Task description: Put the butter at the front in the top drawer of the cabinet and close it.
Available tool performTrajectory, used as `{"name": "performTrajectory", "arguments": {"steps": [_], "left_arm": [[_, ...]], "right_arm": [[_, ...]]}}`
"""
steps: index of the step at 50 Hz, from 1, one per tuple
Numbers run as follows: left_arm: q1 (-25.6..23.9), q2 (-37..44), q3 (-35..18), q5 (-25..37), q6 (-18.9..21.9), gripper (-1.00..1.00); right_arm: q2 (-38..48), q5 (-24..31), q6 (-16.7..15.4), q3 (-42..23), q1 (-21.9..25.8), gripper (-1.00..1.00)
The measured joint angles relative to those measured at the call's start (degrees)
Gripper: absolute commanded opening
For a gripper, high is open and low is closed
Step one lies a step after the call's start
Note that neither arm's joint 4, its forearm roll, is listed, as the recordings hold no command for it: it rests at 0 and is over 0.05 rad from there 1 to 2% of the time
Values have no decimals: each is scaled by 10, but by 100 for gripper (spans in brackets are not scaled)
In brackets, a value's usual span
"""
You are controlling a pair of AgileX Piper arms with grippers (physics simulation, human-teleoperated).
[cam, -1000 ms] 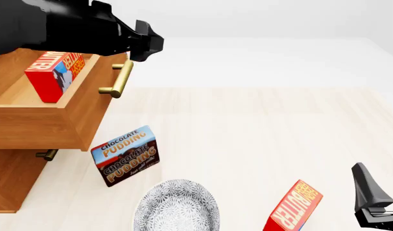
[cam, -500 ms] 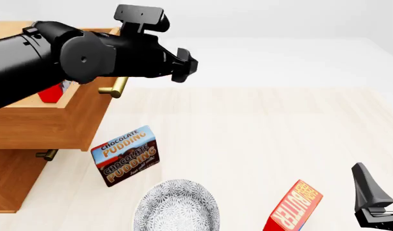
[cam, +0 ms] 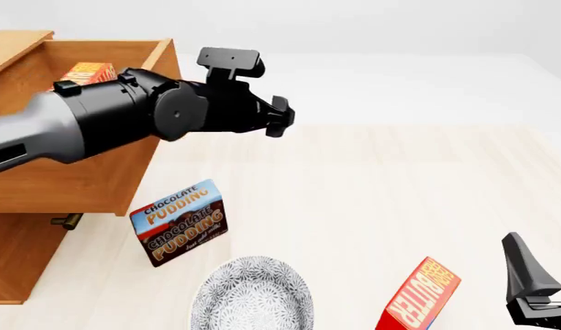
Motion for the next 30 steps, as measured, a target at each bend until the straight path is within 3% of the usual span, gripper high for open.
{"name": "performTrajectory", "arguments": {"steps": [30], "left_arm": [[50,45,15,-32,-4,100]], "right_arm": [[0,0,0,0,0,100]]}}
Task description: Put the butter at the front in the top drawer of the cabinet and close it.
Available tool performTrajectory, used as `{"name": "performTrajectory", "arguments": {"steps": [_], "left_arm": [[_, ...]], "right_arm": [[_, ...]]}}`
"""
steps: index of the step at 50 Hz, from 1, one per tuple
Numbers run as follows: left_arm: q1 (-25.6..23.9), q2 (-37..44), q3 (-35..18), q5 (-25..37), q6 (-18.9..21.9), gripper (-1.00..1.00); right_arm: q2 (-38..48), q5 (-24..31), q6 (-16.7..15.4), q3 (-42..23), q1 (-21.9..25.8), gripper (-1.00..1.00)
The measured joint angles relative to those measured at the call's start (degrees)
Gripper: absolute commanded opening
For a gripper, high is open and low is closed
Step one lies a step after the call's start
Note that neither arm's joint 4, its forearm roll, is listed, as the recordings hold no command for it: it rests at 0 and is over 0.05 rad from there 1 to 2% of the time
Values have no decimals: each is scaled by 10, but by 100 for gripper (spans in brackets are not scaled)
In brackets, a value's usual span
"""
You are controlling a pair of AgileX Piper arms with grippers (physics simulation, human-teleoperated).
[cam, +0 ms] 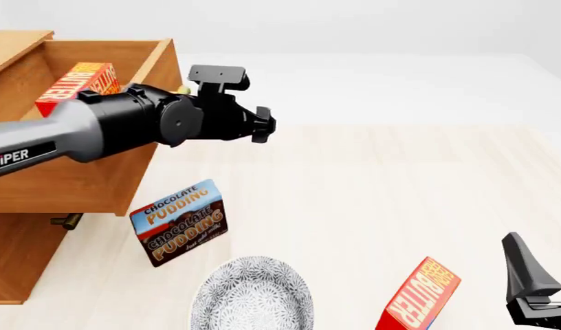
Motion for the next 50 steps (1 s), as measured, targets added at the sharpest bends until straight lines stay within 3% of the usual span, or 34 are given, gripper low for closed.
{"name": "performTrajectory", "arguments": {"steps": [50], "left_arm": [[80,-31,44,-1,22,100]], "right_arm": [[0,0,0,0,0,100]]}}
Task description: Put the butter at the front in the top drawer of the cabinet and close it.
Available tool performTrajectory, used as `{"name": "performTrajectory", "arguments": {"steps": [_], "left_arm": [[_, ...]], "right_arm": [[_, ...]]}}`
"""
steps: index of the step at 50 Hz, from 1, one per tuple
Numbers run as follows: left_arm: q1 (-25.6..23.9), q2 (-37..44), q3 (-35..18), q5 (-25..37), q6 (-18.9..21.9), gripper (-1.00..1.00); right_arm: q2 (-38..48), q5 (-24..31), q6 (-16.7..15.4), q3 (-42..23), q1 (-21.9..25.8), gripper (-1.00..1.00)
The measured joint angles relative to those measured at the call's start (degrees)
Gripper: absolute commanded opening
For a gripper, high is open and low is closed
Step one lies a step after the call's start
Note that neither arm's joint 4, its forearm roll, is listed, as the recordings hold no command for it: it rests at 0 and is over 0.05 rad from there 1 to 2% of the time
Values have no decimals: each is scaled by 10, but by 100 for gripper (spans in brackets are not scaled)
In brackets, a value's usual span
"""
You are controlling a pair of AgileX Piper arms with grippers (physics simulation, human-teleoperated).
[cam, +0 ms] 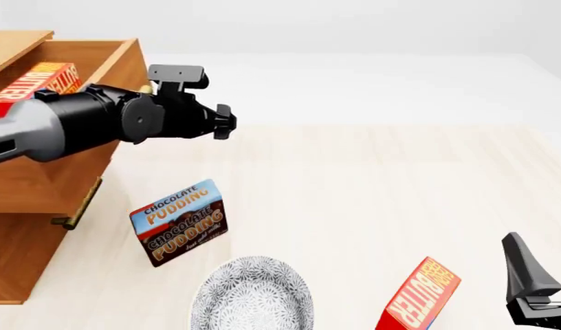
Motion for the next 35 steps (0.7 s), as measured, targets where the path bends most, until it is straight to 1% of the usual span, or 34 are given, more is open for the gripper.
{"name": "performTrajectory", "arguments": {"steps": [17,35], "left_arm": [[37,-11,4,13,10,100],[76,-28,30,9,9,100]], "right_arm": [[0,0,0,0,0,100],[0,0,0,0,0,100]]}}
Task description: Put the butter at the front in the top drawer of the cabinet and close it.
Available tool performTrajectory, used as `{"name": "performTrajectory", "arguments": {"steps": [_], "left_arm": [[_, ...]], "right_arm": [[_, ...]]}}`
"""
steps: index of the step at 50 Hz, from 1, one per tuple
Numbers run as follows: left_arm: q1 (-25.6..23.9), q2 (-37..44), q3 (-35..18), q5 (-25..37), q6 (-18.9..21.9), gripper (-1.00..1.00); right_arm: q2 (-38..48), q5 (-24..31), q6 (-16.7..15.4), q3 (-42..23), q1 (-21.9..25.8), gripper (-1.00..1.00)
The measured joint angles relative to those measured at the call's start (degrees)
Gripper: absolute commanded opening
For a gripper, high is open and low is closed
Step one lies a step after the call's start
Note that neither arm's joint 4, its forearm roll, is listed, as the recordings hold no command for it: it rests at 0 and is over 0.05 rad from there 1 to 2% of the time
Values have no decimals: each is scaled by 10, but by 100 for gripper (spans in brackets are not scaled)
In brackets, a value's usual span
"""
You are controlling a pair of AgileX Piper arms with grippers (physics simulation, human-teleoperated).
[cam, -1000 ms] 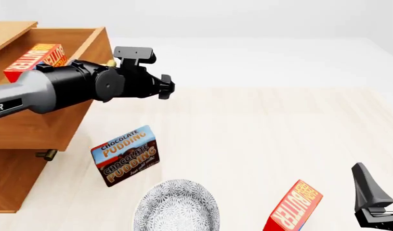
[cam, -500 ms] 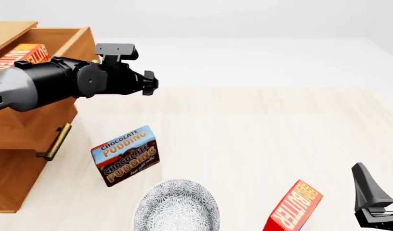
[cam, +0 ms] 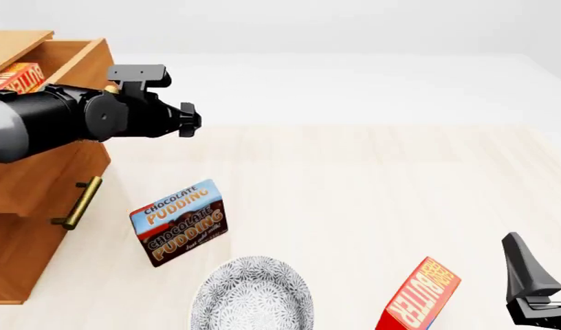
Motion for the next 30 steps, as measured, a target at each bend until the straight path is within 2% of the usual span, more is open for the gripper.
{"name": "performTrajectory", "arguments": {"steps": [30], "left_arm": [[66,-13,20,-2,7,100]], "right_arm": [[0,0,0,0,0,100]]}}
